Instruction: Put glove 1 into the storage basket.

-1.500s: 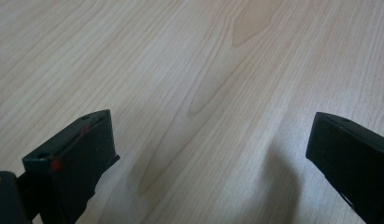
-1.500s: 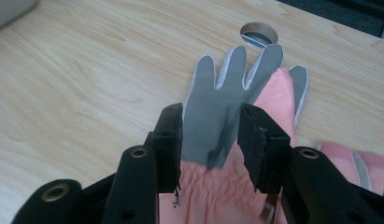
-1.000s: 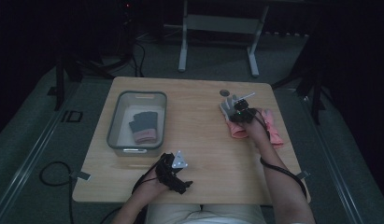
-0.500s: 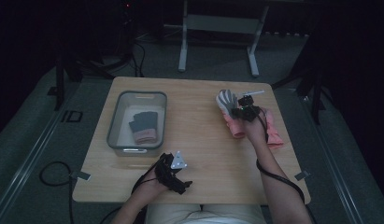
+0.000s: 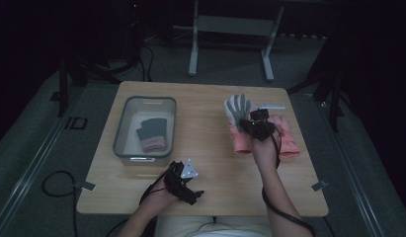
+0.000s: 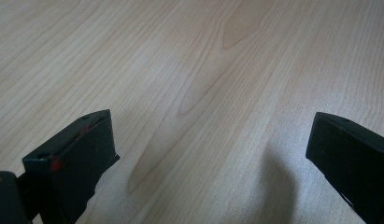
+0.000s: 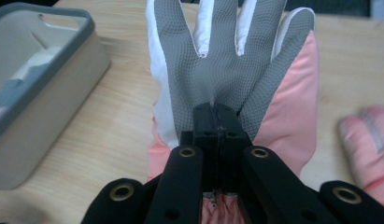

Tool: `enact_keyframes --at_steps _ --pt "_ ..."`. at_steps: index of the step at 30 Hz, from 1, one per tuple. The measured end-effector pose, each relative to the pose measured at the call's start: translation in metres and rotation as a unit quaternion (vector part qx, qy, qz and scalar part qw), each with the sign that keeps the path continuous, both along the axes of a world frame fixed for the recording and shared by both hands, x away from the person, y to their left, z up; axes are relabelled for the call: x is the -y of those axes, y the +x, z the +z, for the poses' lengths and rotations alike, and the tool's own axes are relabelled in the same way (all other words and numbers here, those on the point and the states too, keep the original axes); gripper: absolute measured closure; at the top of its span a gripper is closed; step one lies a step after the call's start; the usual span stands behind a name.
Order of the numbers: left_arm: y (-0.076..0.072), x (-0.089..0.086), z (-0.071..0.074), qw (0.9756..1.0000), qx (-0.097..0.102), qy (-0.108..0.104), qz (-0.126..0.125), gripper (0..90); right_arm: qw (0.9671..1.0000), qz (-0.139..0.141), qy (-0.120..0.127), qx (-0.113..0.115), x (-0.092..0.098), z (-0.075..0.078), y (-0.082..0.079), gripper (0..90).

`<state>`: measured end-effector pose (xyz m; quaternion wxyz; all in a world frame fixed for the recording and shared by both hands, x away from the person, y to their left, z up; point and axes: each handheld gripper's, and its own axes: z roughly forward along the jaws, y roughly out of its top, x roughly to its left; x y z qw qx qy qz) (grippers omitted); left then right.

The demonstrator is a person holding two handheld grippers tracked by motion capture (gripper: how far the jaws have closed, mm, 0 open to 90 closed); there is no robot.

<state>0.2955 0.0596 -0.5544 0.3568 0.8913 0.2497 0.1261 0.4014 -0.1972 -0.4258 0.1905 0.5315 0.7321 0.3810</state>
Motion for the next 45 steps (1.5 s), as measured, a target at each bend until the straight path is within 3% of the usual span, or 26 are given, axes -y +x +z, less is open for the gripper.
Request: enact_keyframes --at_steps 8,10,15,20,27,32,34,36,39,41,44,45 --pt "-0.001 0.002 0.000 0.9999 0.003 0.006 -0.008 1.0 0.9986 -0.041 -0.001 -0.033 -0.008 -0.041 -0.023 89.2" --pt "-0.001 0.002 0.000 0.9999 0.004 0.006 -0.009 1.0 0.9977 -0.050 0.001 -0.046 -0.010 -0.055 -0.024 89.2" --pt "-0.001 0.003 -0.002 0.9999 -0.002 0.006 -0.011 1.0 0.9956 -0.043 0.001 -0.083 -0.025 -0.083 -0.019 89.1" --pt "-0.002 0.004 -0.001 0.9999 -0.001 0.006 -0.016 1.0 0.9940 -0.038 0.003 -0.102 -0.039 -0.098 -0.011 88.4" --pt "-0.003 0.005 -0.002 0.9998 0.000 0.007 -0.018 1.0 0.9931 -0.033 0.013 -0.112 -0.044 -0.100 -0.003 78.0" --pt "-0.003 0.005 -0.004 0.9997 0.003 0.013 -0.021 1.0 0.9963 -0.006 0.023 -0.082 -0.042 -0.081 -0.008 67.4" --pt "-0.004 0.005 -0.005 0.9997 0.003 0.012 -0.023 1.0 0.9972 0.027 0.032 -0.063 -0.035 -0.067 -0.008 64.6" --pt "-0.004 0.004 -0.004 0.9996 0.005 0.011 -0.025 1.0 0.9986 0.038 0.007 -0.037 -0.023 -0.054 -0.009 64.7" --pt "-0.005 0.004 -0.004 0.9996 0.005 0.013 -0.024 1.0 0.9989 0.045 -0.013 0.001 0.005 -0.040 -0.006 65.1" --pt "-0.004 0.004 -0.004 0.9996 0.005 0.015 -0.024 1.0 0.9985 0.043 -0.030 0.013 0.028 -0.036 -0.001 64.8" --pt "-0.004 0.003 -0.003 0.9995 0.023 0.014 -0.016 1.0 0.9973 0.037 -0.054 0.033 0.062 -0.033 0.007 65.7" --pt "-0.004 0.002 -0.002 0.9996 0.023 0.010 -0.016 1.0 0.9970 0.036 -0.061 0.030 0.073 -0.035 0.010 65.9"
